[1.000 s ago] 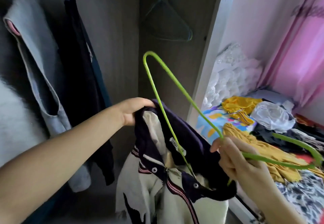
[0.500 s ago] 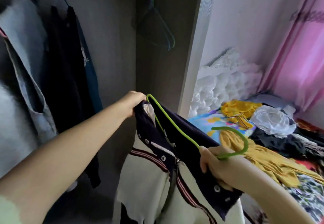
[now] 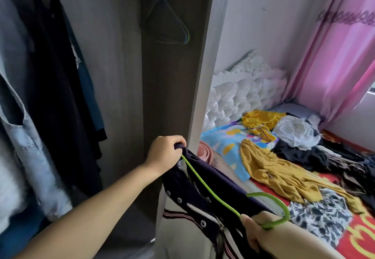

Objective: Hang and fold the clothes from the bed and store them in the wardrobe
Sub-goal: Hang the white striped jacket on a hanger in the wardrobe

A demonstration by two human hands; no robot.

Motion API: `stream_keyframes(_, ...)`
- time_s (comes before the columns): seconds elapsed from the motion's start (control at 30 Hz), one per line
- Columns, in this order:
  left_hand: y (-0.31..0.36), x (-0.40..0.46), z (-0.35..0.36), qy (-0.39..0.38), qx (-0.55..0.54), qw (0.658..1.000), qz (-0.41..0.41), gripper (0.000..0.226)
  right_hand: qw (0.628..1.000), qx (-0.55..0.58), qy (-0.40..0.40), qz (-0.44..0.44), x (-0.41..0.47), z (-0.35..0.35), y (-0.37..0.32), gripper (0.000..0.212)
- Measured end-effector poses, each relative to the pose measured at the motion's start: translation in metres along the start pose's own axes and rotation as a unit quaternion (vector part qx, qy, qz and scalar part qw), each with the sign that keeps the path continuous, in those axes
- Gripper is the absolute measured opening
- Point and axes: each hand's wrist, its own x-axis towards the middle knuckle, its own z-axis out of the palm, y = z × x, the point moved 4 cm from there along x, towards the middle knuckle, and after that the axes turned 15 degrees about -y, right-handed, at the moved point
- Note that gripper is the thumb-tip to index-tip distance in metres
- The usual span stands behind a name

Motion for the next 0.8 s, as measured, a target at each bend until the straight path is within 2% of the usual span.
stream_keyframes(0.07, -0.003, -0.002, 0.006, -0.007, 0.014, 1.000, 0.011, 0.023, 0.999, -0.030, -0.021, 0.023, -0.004, -0.007, 0.002, 0.042)
stream_keyframes(0.2, -0.001, 0.016, 0.019, -0.014, -0.036, 0.999, -0.038, 0.025, 0.993, -0.100, -0.055, 0.038, -0.007, -0.009, 0.003, 0.060)
stream_keyframes(0.23, 0.002, 0.020, 0.024, -0.022, -0.021, 0.999, -0.034, 0.023, 0.992, -0.107, -0.060, 0.042, -0.006, -0.010, 0.004, 0.062)
stream_keyframes(0.33, 0.009, 0.015, 0.035, -0.032, 0.112, 0.992, 0.052, 0.013, 0.989, -0.097, -0.087, 0.069, 0.000, -0.012, 0.016, 0.059)
stream_keyframes(0.4, 0.006, 0.005, 0.044, -0.027, 0.139, 0.985, 0.101, 0.014, 0.987, -0.085, -0.106, 0.089, 0.002, -0.004, 0.024, 0.055)
stream_keyframes(0.43, 0.005, 0.004, 0.046, -0.027, 0.129, 0.987, 0.094, 0.017, 0.985, -0.095, -0.115, 0.090, 0.004, 0.002, 0.026, 0.053)
stream_keyframes(0.5, -0.002, 0.010, 0.046, -0.039, 0.104, 0.994, 0.015, 0.019, 0.982, -0.110, -0.127, 0.082, 0.005, 0.010, 0.024, 0.051)
stream_keyframes(0.57, -0.005, 0.013, 0.043, -0.049, 0.070, 0.996, -0.030, 0.021, 0.985, -0.089, -0.125, 0.073, 0.013, 0.008, 0.017, 0.050)
stream_keyframes(0.63, 0.018, 0.006, 0.050, -0.089, 0.033, 0.995, 0.038, 0.024, 0.991, -0.026, -0.110, 0.075, 0.024, 0.004, 0.012, 0.052)
stream_keyframes(0.7, 0.051, -0.012, 0.072, -0.177, 0.052, 0.975, 0.127, 0.031, 0.991, 0.047, -0.110, 0.065, 0.032, 0.000, 0.004, 0.051)
stream_keyframes(0.73, 0.059, -0.019, 0.082, -0.207, 0.062, 0.966, 0.139, 0.034, 0.990, 0.069, -0.114, 0.052, 0.034, -0.003, 0.000, 0.049)
stream_keyframes(0.8, 0.051, -0.014, 0.078, -0.179, 0.051, 0.978, 0.090, 0.029, 0.989, 0.096, -0.112, 0.010, 0.032, -0.016, -0.004, 0.046)
